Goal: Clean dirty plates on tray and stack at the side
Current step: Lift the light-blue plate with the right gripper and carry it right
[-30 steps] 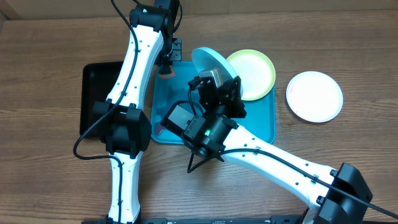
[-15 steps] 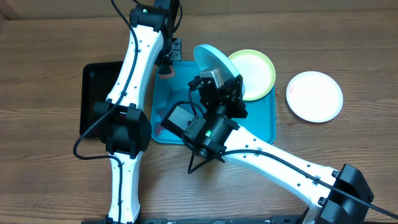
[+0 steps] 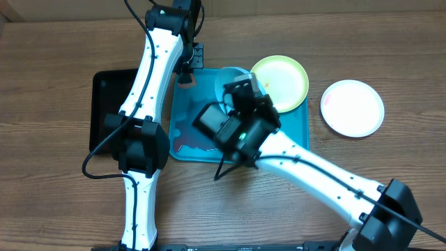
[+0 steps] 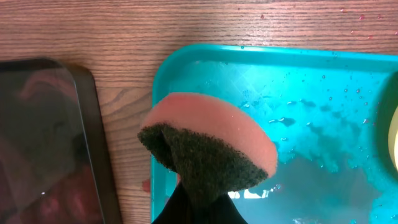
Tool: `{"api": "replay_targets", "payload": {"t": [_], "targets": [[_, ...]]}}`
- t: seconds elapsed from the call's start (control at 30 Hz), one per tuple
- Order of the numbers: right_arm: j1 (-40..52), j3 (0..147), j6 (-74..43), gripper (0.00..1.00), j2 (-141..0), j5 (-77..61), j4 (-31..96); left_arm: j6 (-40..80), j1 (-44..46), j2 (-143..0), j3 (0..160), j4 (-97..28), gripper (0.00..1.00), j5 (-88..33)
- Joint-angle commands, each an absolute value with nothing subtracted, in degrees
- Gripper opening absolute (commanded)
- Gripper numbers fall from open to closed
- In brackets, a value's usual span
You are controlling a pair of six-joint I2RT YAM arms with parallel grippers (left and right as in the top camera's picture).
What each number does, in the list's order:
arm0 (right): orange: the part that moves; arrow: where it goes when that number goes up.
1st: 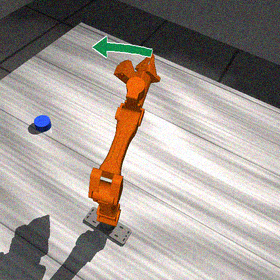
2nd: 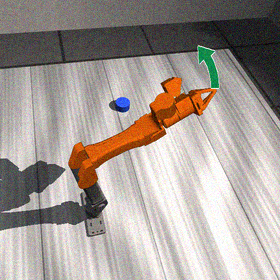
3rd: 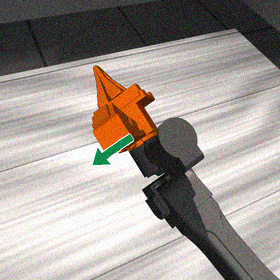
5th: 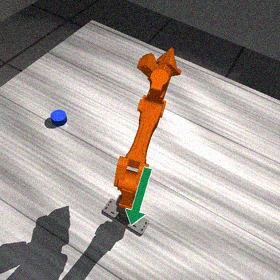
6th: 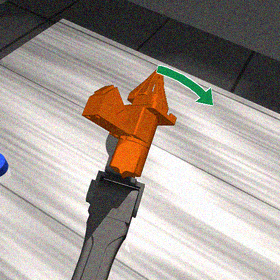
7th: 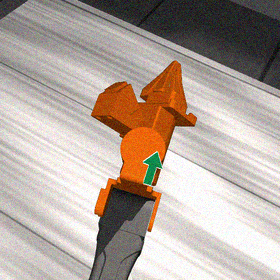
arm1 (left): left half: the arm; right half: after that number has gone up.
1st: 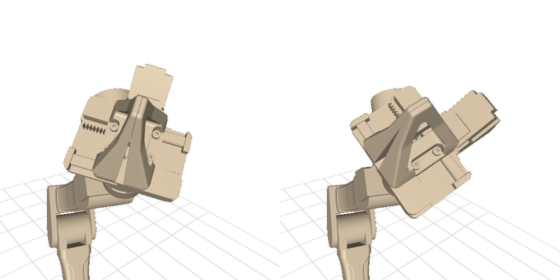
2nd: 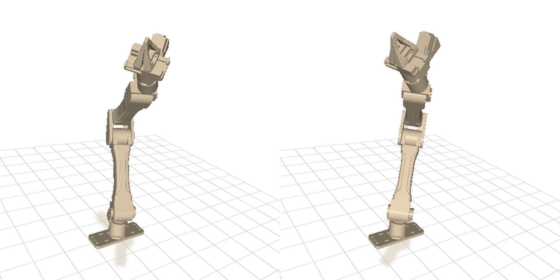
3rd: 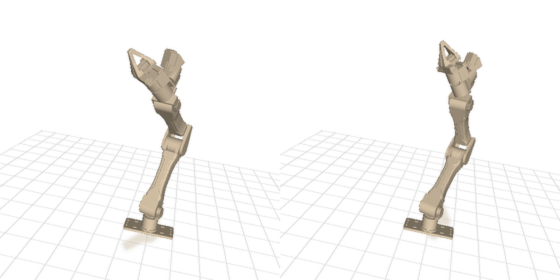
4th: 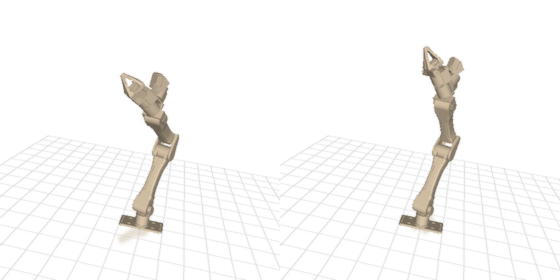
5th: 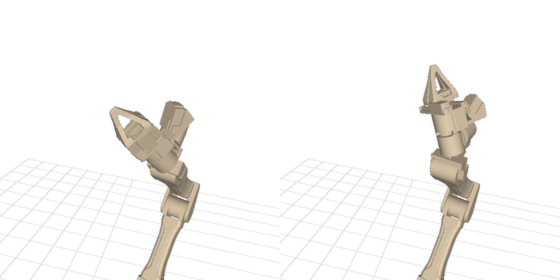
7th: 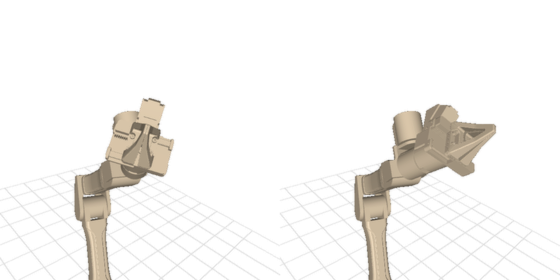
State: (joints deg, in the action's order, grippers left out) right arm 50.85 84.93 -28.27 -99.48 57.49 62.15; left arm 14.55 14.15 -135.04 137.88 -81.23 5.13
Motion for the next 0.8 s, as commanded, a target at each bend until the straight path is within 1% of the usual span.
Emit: {"api": "replay_targets", "payload": {"t": [0.0, 0.2, 0.43, 0.67, 0.77], "targets": [[46.87, 85.84, -28.75, 0.04, -97.08, 41.43, 61.87, 13.5, 14.26, -134.89, 138.74, -81.34, 0.04, 4.84], [37.98, 85.84, -28.38, 0.04, -97.08, 26.68, 61.69, 13.5, 14.26, -134.89, 138.54, -81.62, 0.04, 4.84], [25.45, 85.84, -22.65, 0.04, -97.08, 9.04, 59.99, 13.5, 14.26, -134.89, 138.12, -81.52, 0.04, 4.86], [8.73, 85.84, -18.2, 0.04, -97.08, -6.35, 59.81, 13.5, 14.26, -134.89, 138.12, -81.49, 0.04, 4.84], [1.17, 85.84, -17.28, 0.04, -97.08, -9.17, 60.14, 13.47, 14.26, -134.89, 138.12, -81.43, 0.04, 4.86]]}}
